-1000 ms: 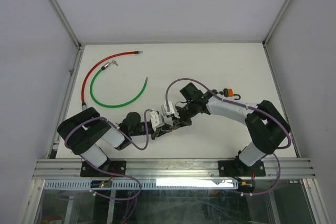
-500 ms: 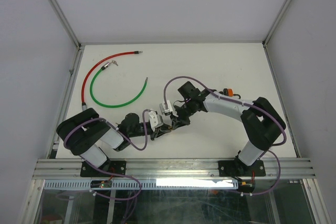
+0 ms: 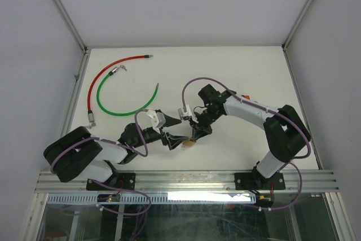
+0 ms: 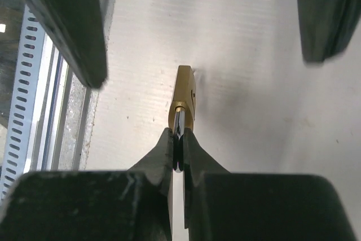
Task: Lock with the key
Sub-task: Lock the lock.
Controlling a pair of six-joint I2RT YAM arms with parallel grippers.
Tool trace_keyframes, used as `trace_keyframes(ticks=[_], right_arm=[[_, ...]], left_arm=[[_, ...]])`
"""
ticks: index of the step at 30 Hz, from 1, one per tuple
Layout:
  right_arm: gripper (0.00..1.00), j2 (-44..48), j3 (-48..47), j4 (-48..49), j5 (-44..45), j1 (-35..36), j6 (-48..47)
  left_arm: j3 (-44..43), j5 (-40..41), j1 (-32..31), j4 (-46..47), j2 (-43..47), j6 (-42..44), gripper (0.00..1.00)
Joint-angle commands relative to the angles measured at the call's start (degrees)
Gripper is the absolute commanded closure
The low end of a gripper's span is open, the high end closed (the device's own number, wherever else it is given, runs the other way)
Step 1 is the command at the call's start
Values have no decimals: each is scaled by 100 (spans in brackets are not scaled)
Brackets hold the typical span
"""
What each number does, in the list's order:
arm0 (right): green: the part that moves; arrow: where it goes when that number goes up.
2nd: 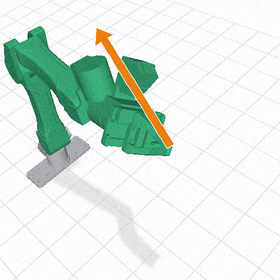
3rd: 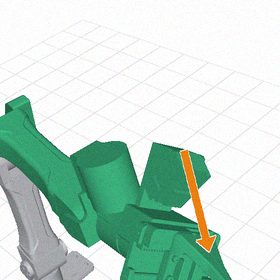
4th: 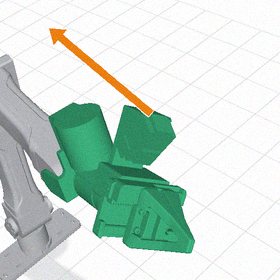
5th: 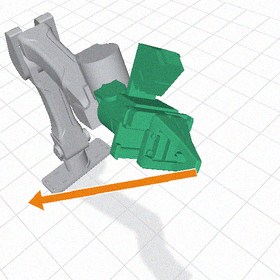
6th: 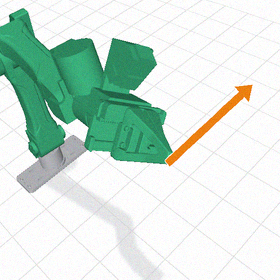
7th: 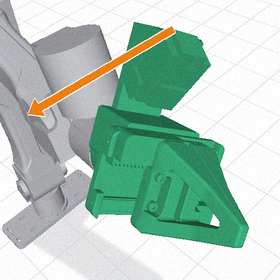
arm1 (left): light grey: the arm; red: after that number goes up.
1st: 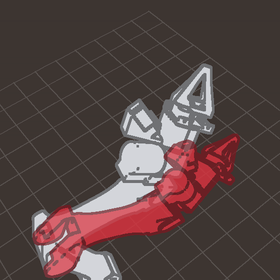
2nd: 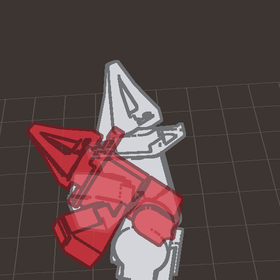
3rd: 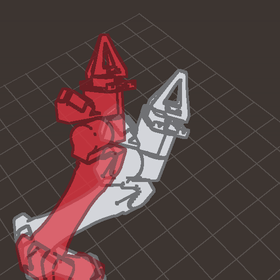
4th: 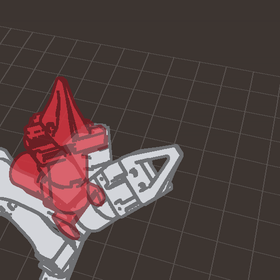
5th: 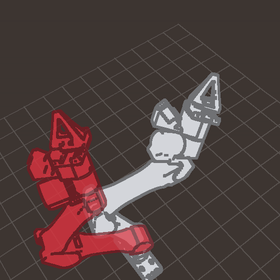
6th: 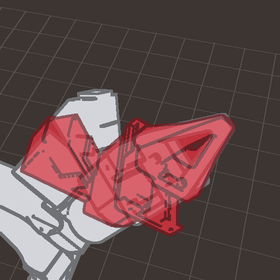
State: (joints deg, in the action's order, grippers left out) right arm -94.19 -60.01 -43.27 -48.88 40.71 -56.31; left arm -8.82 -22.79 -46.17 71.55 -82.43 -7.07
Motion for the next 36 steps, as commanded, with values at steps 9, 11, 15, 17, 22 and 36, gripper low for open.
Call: trace_keyframes(ticks=[9,11,15,17,22,36], right_arm=[[100,1259,-322,-782,-680,-1035,-487],[100,1404,-310,-788,-717,-1176,-478],[100,1707,-351,-748,-724,-1487,-293],[100,1870,-375,-709,-712,-1600,-138],[100,2108,-473,-747,-544,-1651,414],[100,3212,608,-339,-1918,-3077,435]], left_arm=[[148,778,-24,16,1730,-1014,1],[120,869,-20,-16,1801,-1318,1],[108,1367,21,-155,1873,-2070,1],[108,1466,77,-237,1901,-2300,1],[50,1077,199,-272,1932,-2505,1],[215,776,204,1175,1057,-3457,1]])
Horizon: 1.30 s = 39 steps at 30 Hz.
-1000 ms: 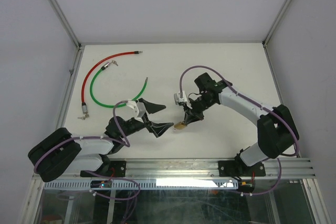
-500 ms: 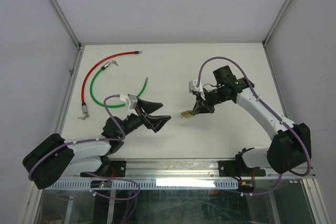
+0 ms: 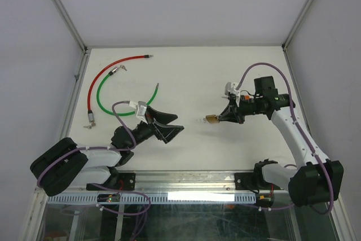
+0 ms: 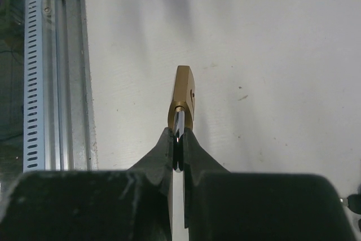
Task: Lock with the key
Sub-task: Lock the lock.
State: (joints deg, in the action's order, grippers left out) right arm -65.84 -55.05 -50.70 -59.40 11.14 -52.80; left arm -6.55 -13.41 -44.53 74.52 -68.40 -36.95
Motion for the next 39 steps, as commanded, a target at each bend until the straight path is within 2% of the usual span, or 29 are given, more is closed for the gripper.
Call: trace_keyframes(ticks=[1,6,12,18,21,27,32,39], right_arm=[[100,394,119,437,-885,-140,124],[100,301,180,577,-927,-235,323],[100,238,256,819,-886,-272,608],[100,95,260,1185,-484,-285,1204],[100,18,268,1272,-463,-284,1363],[100,-35,255,1289,-503,-283,1441],[100,19,279,1306,-534,-287,1450],[100,33,276,1302,-588,-283,1467]], left_arm=[[-57,-200,33,980,-490,-543,1],[-269,-154,41,1210,-1071,-725,7],[-317,486,-176,967,-1093,-330,9],[-731,1522,-642,-582,-786,153,11],[-1003,1813,-645,-1211,-781,121,19],[-1354,1610,-658,-1425,-1021,-173,40],[-1527,1287,-649,-1395,-1205,-158,42],[-1681,595,-655,-477,-1902,-47,40]])
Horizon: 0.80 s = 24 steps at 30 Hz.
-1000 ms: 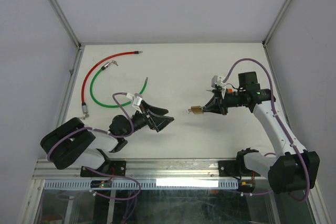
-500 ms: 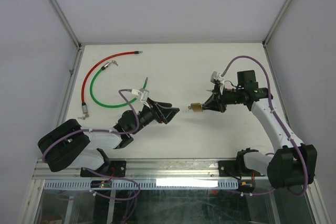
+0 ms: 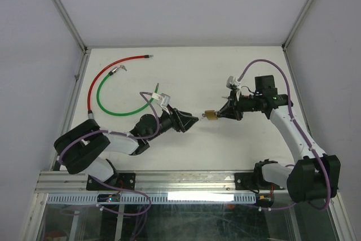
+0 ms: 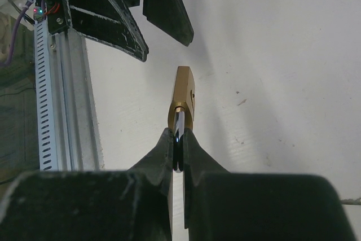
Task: Lock with the key
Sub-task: Lock the lock.
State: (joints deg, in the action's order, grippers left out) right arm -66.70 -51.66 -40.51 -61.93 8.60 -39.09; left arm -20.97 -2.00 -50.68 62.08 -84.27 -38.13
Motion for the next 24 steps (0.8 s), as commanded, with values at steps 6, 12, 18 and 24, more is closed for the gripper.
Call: trace_keyframes(ticks=[6,12,18,24], right_arm=[[100,107,-52,276,-367,-33,88],[100,100,-72,214,-414,-32,39],[100,103,-63,196,-440,-34,-1],[100,115,-59,180,-471,-32,-30]], left_arm=[[-206,-804,-90,1360,-651,785,41],[-191,-1073,-101,2015,-1025,1635,49],[-451,-1241,-96,2071,-1316,1808,56],[-660,-1292,-95,1721,-1334,1879,62]])
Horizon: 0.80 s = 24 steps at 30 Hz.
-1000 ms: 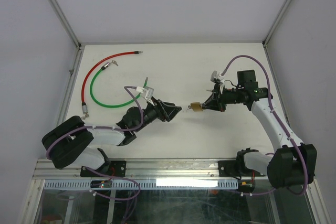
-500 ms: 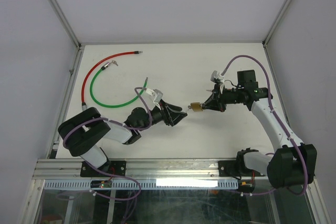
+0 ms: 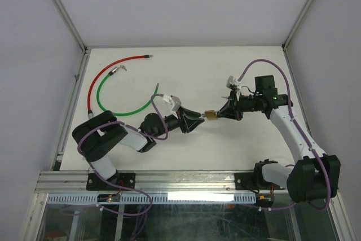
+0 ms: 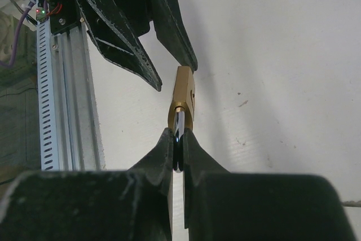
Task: Lock with the key
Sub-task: Lock the lock.
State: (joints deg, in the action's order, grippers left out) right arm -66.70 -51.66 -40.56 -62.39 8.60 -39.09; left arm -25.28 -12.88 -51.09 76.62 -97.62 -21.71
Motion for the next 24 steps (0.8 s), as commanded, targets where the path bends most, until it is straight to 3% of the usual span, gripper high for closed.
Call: trace_keyframes(ticks=[1,24], right_arm=[[100,119,-58,186,-423,-28,-33],[100,126,-59,142,-482,-34,-87]], left_arm=[[-244,-205,-59,280,-16,239,62],[-452,-585,-16,-143,-20,820,81]])
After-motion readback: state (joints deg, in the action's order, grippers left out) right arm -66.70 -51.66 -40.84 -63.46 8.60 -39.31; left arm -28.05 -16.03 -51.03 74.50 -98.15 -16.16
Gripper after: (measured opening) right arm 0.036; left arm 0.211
